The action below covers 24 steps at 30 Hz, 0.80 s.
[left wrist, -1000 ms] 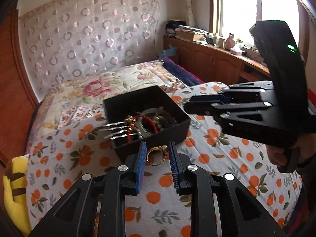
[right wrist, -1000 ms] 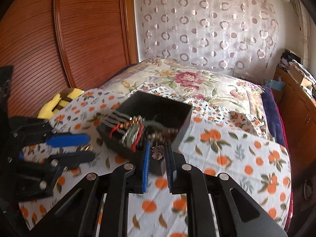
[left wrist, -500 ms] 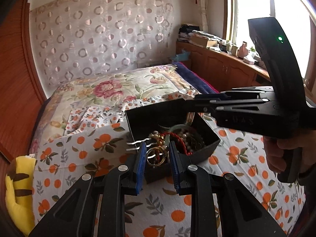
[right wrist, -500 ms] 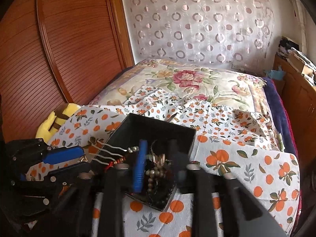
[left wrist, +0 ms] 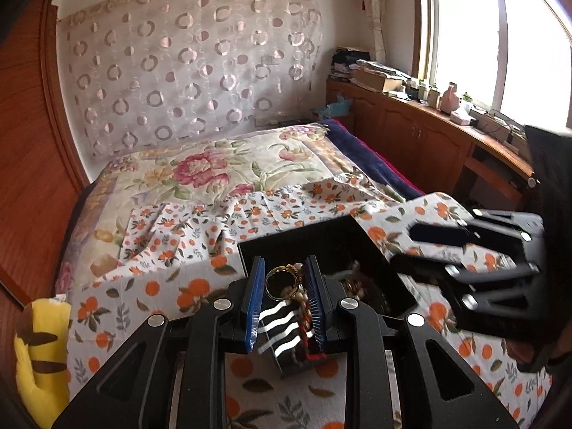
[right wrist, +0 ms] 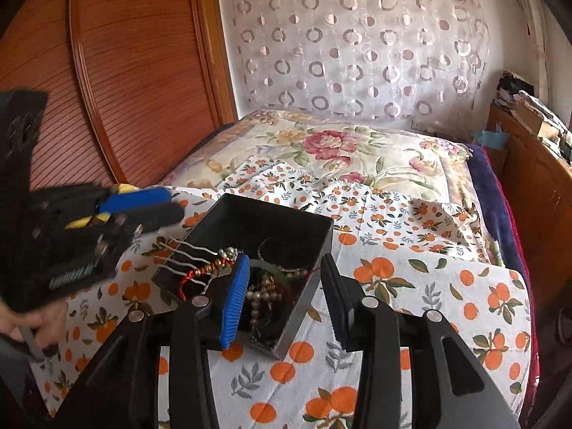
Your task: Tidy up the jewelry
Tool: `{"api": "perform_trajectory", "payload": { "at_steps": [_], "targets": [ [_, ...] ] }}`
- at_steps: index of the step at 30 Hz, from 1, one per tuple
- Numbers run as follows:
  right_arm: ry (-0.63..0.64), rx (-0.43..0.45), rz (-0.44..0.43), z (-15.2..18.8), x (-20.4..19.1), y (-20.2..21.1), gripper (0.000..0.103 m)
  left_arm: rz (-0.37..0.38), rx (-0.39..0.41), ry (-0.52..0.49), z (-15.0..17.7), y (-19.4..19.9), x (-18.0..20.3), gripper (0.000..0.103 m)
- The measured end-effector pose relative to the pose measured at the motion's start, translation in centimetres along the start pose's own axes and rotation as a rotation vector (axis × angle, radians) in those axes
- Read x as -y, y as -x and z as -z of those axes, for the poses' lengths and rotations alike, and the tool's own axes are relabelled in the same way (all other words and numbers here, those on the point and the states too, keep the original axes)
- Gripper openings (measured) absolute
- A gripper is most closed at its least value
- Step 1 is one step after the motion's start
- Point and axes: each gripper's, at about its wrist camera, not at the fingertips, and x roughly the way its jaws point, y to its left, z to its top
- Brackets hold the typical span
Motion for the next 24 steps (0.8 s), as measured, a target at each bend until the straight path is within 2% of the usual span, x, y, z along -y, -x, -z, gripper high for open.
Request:
{"api": "perform_trajectory", "payload": {
  "at_steps": [5, 7, 8, 13, 15, 19, 21, 24],
  "targets": [
    [-0.003, 0.009, -0.002, 0.5, 0.4, 0.9, 0.044, -0.002, 0.007, 0.030, -1.2, -0.1, -0.6, 0.022],
    [-0.001, 0.012, 0.000, 0.7, 0.5, 1.2, 0.044, -0.004, 0.013, 0.033, -1.3, 0.0, -0.7, 0.028],
    [-0.001, 0.014, -0.002, 0.8, 0.5, 1.4, 0.044, -0.004, 0.017, 0.034, -1.3, 0.2, -0.7, 0.036],
    [0.010, 0.022, -0.005, 1.3, 0.0, 2.0, 0.044, -0.005, 0.022, 0.035, -1.0, 0.8, -0.5, 0.039],
    [0.010, 0.025, -0.001, 1.6, -0.3, 2.3, 0.044, -0.007, 0.031, 0.039, -0.6, 1.4, -0.5, 0.053],
    [0.003, 0.038, 0.023, 2.4, -0.8, 3.1, 0.044, -0.034, 0.045, 0.027, 1.1, 3.1, -0.2, 0.069],
    [-0.001, 0.046, 0.029, 2.7, -1.1, 3.5, 0.051, -0.048, 0.059, 0.022, 2.1, 4.0, 0.0, 0.083],
    [0.000, 0.065, 0.048, 3.3, -1.7, 4.4, 0.059, -0.083, 0.084, 0.026, 3.5, 5.7, 0.2, 0.091]
  ]
}}
